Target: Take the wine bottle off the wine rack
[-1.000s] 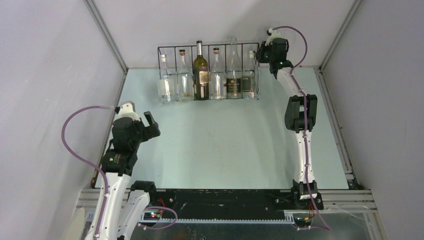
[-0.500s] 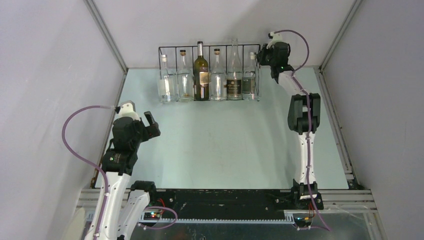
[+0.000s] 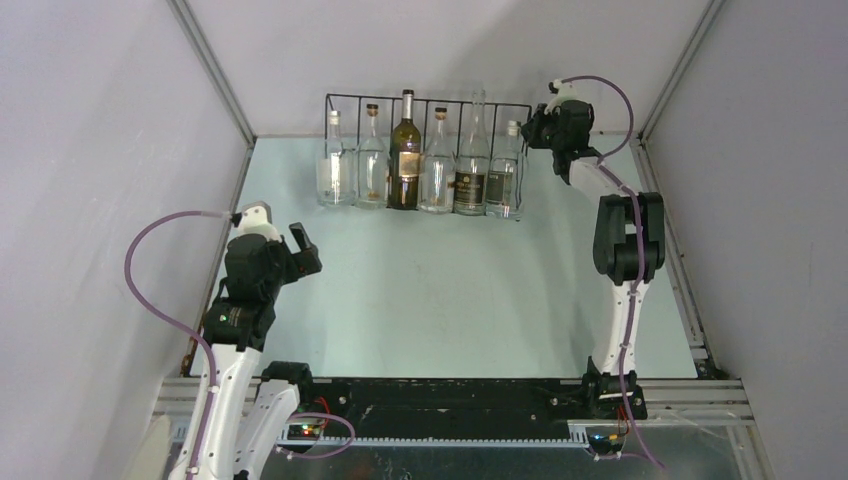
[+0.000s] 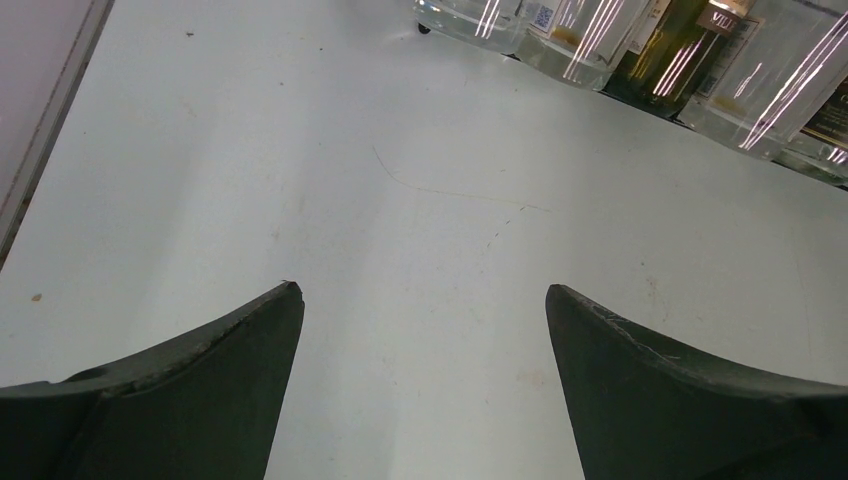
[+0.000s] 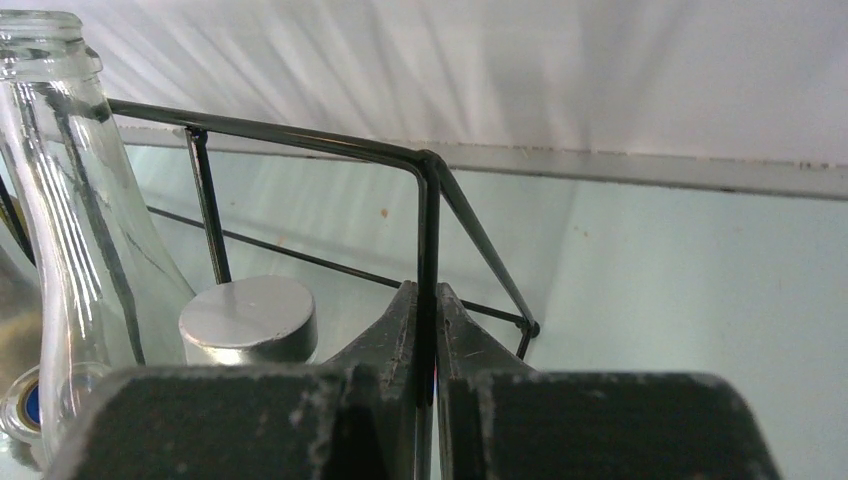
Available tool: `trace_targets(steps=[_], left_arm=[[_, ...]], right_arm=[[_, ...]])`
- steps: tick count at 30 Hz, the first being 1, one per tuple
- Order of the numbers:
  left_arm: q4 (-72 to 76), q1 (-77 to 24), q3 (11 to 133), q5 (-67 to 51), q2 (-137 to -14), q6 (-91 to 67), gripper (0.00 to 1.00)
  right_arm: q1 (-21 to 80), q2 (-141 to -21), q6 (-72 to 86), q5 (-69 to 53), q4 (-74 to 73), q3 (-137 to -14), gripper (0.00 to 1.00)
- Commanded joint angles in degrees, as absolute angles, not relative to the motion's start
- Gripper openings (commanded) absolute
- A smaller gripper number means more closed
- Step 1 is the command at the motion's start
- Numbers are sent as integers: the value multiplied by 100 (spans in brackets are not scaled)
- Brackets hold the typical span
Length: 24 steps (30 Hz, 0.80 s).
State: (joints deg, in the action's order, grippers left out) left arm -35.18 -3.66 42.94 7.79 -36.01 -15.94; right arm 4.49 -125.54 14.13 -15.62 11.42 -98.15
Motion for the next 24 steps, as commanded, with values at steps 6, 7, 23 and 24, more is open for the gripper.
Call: trace_targets(steps=[6, 7, 23, 24], left_arm=[[-3335, -483, 4280, 668, -3595, -1443, 98], [-3333, -494, 4280, 668, -3590, -1442, 98], [-3323, -626, 4270, 614, -3578, -1442, 98], [-3327, -631, 4271, 619, -3577, -1441, 98]], right_arm=[[295, -11351, 1195, -1028, 1283, -8679, 0], [283, -11258, 1189, -1006, 1261, -8620, 0], [273, -10044, 1263, -191, 489, -7302, 0], [273, -9949, 1280, -161, 410, -7259, 0]])
